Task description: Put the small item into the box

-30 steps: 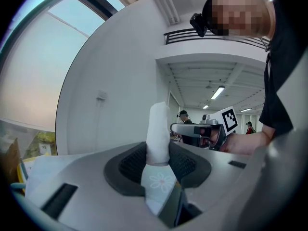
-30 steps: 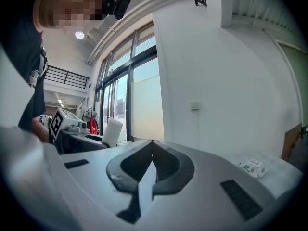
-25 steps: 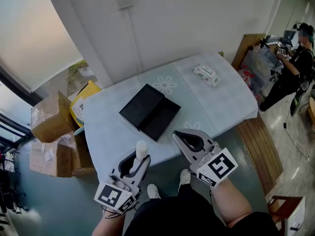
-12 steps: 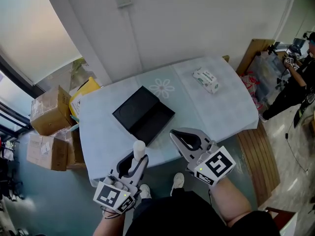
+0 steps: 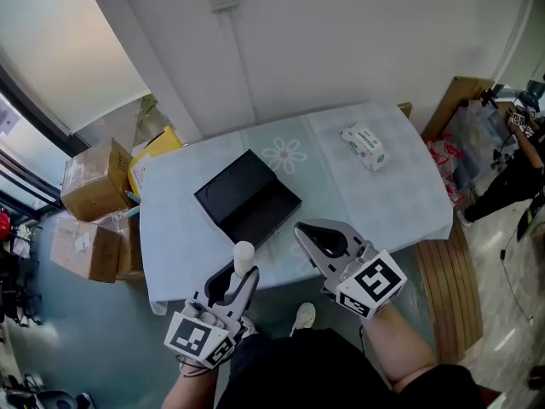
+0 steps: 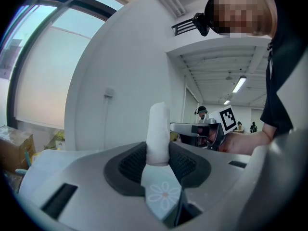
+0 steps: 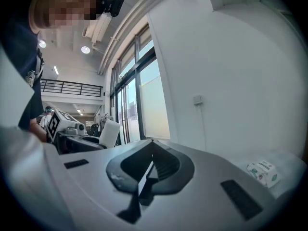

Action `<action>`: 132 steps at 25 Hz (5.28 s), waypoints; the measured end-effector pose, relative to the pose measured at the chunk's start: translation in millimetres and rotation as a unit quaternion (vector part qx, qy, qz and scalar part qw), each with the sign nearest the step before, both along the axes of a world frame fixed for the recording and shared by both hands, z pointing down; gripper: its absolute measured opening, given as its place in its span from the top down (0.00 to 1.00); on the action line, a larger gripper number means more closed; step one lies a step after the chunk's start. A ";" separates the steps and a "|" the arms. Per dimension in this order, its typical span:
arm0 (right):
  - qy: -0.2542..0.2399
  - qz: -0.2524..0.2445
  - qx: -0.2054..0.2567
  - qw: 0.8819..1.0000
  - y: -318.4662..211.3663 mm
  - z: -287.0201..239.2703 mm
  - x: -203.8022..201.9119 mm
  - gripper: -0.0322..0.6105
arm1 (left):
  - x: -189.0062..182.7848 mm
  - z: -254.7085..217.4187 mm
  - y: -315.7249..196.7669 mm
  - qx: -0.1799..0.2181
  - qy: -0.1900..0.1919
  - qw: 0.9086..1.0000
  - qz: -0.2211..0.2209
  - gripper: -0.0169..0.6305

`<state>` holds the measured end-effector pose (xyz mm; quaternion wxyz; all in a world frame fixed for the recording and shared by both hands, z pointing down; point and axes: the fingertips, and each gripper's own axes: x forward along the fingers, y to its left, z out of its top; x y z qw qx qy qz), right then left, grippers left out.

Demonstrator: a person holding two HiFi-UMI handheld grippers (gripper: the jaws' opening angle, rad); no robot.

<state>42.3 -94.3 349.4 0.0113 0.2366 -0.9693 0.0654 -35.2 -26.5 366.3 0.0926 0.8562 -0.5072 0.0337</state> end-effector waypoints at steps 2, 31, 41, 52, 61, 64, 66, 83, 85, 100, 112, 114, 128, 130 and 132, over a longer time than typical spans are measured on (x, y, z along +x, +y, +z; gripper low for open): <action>-0.002 -0.004 -0.002 1.000 -4.4 -0.3 3.3 0.94 | 2.5 1.0 -4.4 -0.003 -0.001 1.000 -0.005 0.76; 0.014 -0.002 -0.049 0.999 -66.5 45.4 -9.8 0.94 | -17.3 69.6 -84.4 -0.063 -0.025 0.998 0.000 0.76; 0.022 0.007 -0.080 0.997 -101.0 71.9 -29.2 0.94 | -40.1 134.0 -123.5 -0.129 -0.059 0.990 0.007 0.76; 0.024 0.021 -0.118 0.992 -128.0 100.6 -41.5 0.94 | -51.6 210.2 -154.1 -0.216 -0.171 0.961 0.029 0.76; 0.026 0.035 -0.138 0.989 -138.2 115.7 -46.3 0.94 | -51.9 264.9 -159.1 -0.298 -0.238 0.923 0.054 0.76; 0.027 0.040 -0.143 0.989 -140.5 119.7 -46.1 0.94 | -51.1 277.2 -161.7 -0.315 -0.255 0.912 0.062 0.76; 0.027 0.044 -0.147 0.988 -141.7 122.8 -44.9 0.94 | -50.7 284.9 -163.0 -0.325 -0.266 0.905 0.067 0.76; 0.028 0.063 -0.165 0.984 -148.1 135.8 -36.7 0.94 | -37.4 324.5 -155.4 -0.391 -0.355 0.838 0.135 0.75; 0.027 0.064 -0.166 0.984 -147.6 136.4 -35.7 0.94 | -37.7 326.4 -155.7 -0.389 -0.359 0.837 0.134 0.75; 0.023 0.067 -0.154 0.986 -132.4 123.1 -22.9 0.94 | -33.2 306.7 -158.1 -0.367 -0.318 0.867 0.115 0.72; 0.019 0.050 -0.122 0.991 -100.1 94.4 -11.1 0.94 | -33.4 256.0 -144.5 -0.314 -0.269 0.908 0.063 0.72; 0.020 0.046 -0.114 0.992 -93.8 88.7 -8.9 0.94 | -29.9 238.6 -142.9 -0.293 -0.237 0.925 0.054 0.72; 0.015 0.002 -0.059 0.998 -34.0 44.2 5.2 0.94 | -2.1 78.2 -89.6 -0.073 -0.048 0.996 0.016 0.96; 0.014 -0.007 -0.055 0.998 -25.8 39.8 5.3 0.94 | 0.5 65.3 -76.3 -0.063 -0.041 0.997 0.017 0.96; 0.013 -0.016 -0.054 0.998 -18.5 36.8 3.6 0.94 | 0.1 54.9 -64.0 -0.058 -0.032 0.998 0.013 0.96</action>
